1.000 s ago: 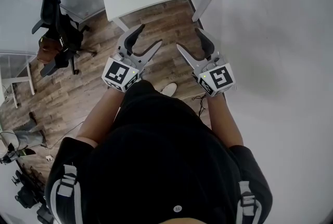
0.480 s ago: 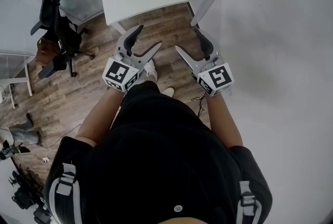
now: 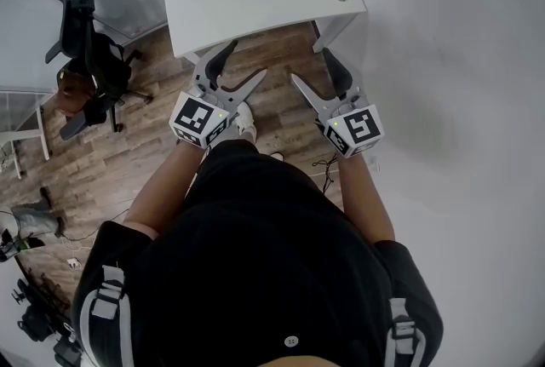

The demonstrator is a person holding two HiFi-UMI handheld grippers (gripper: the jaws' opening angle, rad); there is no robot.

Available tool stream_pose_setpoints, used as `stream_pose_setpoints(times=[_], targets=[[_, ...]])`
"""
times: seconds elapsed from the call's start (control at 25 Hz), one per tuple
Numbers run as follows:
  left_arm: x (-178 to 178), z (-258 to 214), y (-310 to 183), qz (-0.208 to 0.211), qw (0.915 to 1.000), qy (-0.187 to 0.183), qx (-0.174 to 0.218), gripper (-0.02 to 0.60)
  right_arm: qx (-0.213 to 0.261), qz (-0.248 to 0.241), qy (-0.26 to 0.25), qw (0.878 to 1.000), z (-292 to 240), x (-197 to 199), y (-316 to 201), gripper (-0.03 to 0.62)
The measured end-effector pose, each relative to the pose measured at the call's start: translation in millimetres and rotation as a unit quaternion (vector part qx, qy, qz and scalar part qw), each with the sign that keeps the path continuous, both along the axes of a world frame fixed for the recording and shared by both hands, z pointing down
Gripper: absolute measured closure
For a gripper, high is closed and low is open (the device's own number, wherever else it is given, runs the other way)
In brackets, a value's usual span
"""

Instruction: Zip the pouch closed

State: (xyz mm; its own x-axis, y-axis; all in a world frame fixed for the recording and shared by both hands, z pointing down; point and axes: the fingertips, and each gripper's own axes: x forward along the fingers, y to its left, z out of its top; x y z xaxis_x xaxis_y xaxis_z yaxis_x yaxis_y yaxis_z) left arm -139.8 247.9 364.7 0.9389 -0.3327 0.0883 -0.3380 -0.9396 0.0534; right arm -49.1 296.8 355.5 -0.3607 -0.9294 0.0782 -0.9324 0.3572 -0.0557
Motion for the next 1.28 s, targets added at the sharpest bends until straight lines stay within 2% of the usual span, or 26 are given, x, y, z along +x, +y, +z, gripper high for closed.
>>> stream_pose_setpoints(times=[0.32,0.68,0.96,1.28], targets=[[10,1,-83,0.006,1.0,0.002,-0.004,0.27,-0.013,0.002,0.004,1.0,4,6,-85,0.261],[2,11,-172,0.011,0.9999,0.007,-0.008,0.27,-0.035,0.011,0.018,0.999,17,1,-168,0.261],[0,25,-204,0.017,0.9996,0.001,-0.021,0.27,-0.055,0.011,0.017,0.998,35,-7,-199,0.261],[20,37,-240,0.004,0.9996,-0.008,-0.027,0.27,-0.065,-0.001,0.012,0.998,49,18,-238,0.261]])
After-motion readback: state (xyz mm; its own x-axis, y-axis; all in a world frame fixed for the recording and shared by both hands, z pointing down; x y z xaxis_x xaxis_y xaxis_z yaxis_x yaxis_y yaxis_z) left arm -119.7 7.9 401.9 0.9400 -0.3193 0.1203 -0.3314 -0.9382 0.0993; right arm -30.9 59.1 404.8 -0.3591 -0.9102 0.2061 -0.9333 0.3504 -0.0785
